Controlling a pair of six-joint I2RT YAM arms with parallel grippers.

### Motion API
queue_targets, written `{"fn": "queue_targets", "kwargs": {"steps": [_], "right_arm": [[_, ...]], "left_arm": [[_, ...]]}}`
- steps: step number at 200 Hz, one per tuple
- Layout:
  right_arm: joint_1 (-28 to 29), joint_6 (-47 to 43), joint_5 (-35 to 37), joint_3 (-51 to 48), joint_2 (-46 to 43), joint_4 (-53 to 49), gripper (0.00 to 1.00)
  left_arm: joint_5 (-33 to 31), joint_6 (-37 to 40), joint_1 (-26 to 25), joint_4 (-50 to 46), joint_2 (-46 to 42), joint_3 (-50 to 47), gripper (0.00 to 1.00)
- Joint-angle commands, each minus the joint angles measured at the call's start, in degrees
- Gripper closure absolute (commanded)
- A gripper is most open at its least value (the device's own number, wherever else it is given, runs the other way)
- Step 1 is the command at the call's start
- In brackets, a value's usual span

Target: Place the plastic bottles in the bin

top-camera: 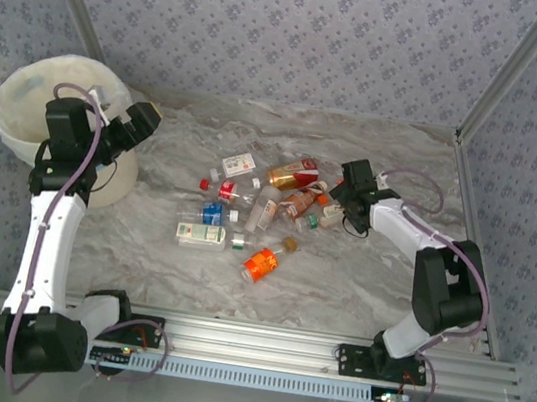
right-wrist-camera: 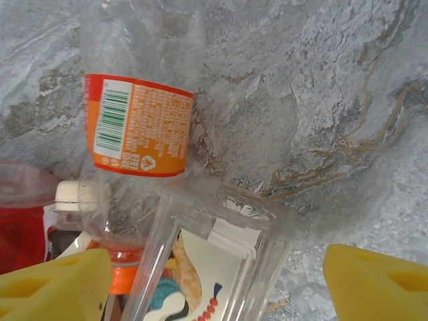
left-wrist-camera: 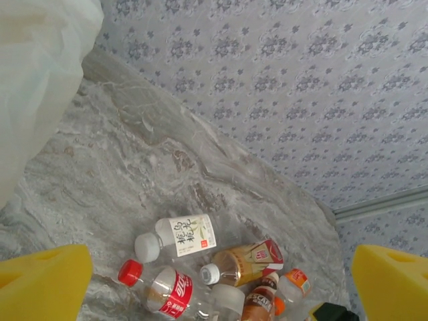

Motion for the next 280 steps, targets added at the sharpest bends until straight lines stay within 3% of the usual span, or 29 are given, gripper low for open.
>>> {"fn": "queue_targets", "kwargs": {"steps": [1, 58, 93, 123, 174, 209, 238, 280], "right_arm": [[0.7, 2.7, 1.6, 1.8, 3.0, 0.1, 0.18], [0.9, 7.2, 1.2, -3.4, 6.7, 7.6, 0.33], [0.9, 7.8, 1.6, -4.2, 8.3, 8.5, 0.32], [0.7, 7.8, 1.3, -3.8, 7.4, 6.4, 0.22], [0.8, 8.6, 2.9, -8.3, 1.9, 5.6, 0.26], [-1.3, 5.5, 0.2, -9.3, 3.8, 7.4, 0.26], [-1.8, 2.7, -0.5, -10.2, 2.9, 9.5, 0.35], [-0.9, -2.2, 3.0, -13.3, -5.8, 10.7, 0.5]], "left_arm": [[1.4, 1.7, 0.0, -1.1, -0.3, 2.6, 0.0], [1.2, 2.5, 0.0, -3.3, -0.4, 2.9, 0.01], [2.9, 1.7, 0.0, -3.4, 0.1, 3.2, 0.0], [2.7, 1.8, 0.0, -3.5, 0.0, 3.2, 0.01], [2.0, 1.2, 0.0, -2.5, 0.1, 2.1, 0.01], [2.0, 1.1, 0.0, -2.5, 0.5, 2.1, 0.01], [2.6, 1.3, 0.0, -3.0, 0.3, 2.1, 0.01], [4.3, 2.3, -2.1, -1.9, -0.8, 2.0, 0.01]]}}
